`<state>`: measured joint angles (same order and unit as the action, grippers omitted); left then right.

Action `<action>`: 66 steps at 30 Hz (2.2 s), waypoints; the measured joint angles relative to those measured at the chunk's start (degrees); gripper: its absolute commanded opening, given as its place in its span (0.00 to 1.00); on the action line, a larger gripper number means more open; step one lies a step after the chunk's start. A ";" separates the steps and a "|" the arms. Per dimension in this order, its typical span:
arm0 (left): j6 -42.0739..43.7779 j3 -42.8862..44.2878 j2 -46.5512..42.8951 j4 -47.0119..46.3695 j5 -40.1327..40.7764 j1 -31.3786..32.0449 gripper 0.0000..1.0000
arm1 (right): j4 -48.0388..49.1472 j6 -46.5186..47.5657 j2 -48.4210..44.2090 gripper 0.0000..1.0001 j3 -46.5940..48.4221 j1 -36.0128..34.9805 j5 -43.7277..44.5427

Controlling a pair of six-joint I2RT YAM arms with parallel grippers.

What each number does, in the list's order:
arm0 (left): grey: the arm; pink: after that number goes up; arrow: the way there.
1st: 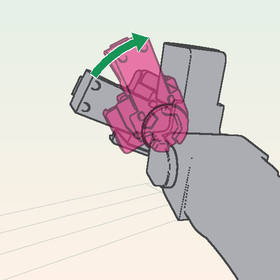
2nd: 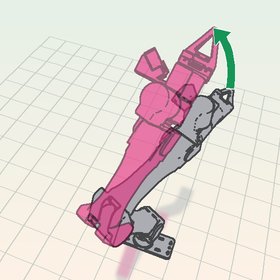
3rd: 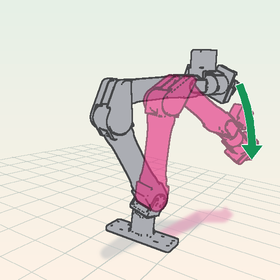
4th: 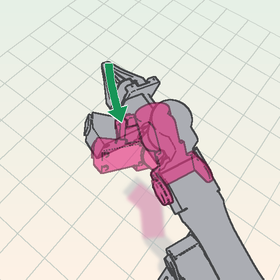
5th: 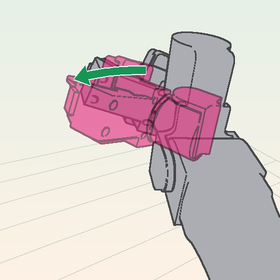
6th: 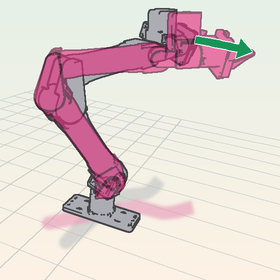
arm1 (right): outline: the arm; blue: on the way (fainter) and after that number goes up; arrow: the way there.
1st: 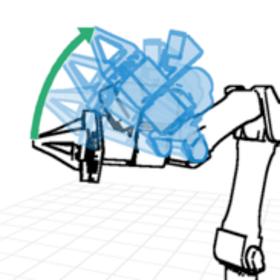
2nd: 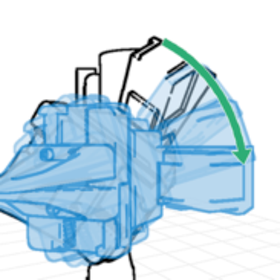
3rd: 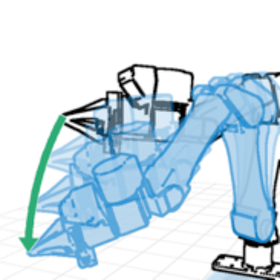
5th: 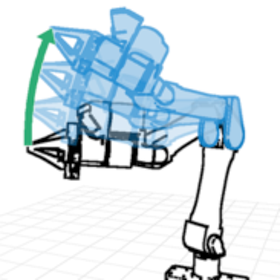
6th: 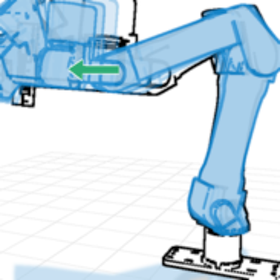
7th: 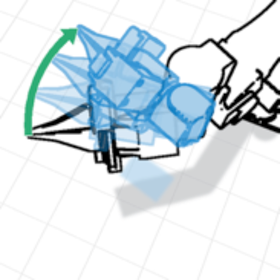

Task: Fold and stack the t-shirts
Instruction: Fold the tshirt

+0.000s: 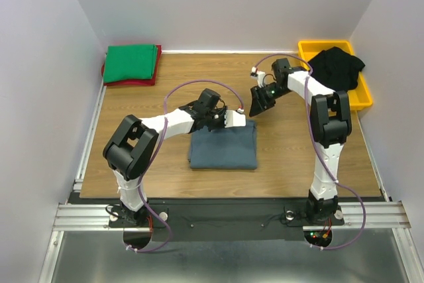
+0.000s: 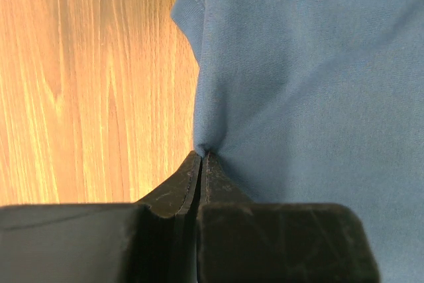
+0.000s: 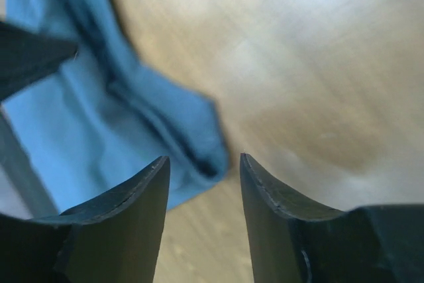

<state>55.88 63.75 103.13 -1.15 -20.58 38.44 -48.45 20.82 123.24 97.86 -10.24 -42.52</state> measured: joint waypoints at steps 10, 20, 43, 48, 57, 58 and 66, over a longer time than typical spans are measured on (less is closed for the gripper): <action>0.26 0.00 0.33 -0.02 -0.22 -0.15 0.00 | -4.31 3.91 -0.24 0.54 -3.56 -1.11 -3.82; 0.48 0.04 2.19 -0.33 -0.48 -0.70 0.00 | -6.95 6.71 -0.24 0.50 -4.57 -1.11 -5.99; 1.31 1.44 3.67 0.04 -0.96 -0.92 0.00 | -8.09 6.05 -3.69 0.01 -3.45 -0.66 -2.19; 1.25 2.84 3.85 0.17 -1.51 -1.07 0.00 | -6.23 5.62 -3.67 0.00 -4.44 0.07 -0.24; 1.01 8.24 4.04 5.38 -3.65 -2.38 0.30 | -1.18 2.27 0.26 0.01 -5.81 0.20 1.42; 0.79 8.96 4.07 6.32 -4.15 -3.32 0.34 | -1.01 2.05 0.39 0.01 -5.81 0.20 1.57; -1.40 12.20 3.85 13.29 -11.02 -16.26 0.37 | -0.59 1.33 0.42 0.01 -5.81 0.26 1.86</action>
<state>54.48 75.94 106.98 12.14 -31.59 22.17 -49.04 22.15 123.66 92.05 -9.98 -40.66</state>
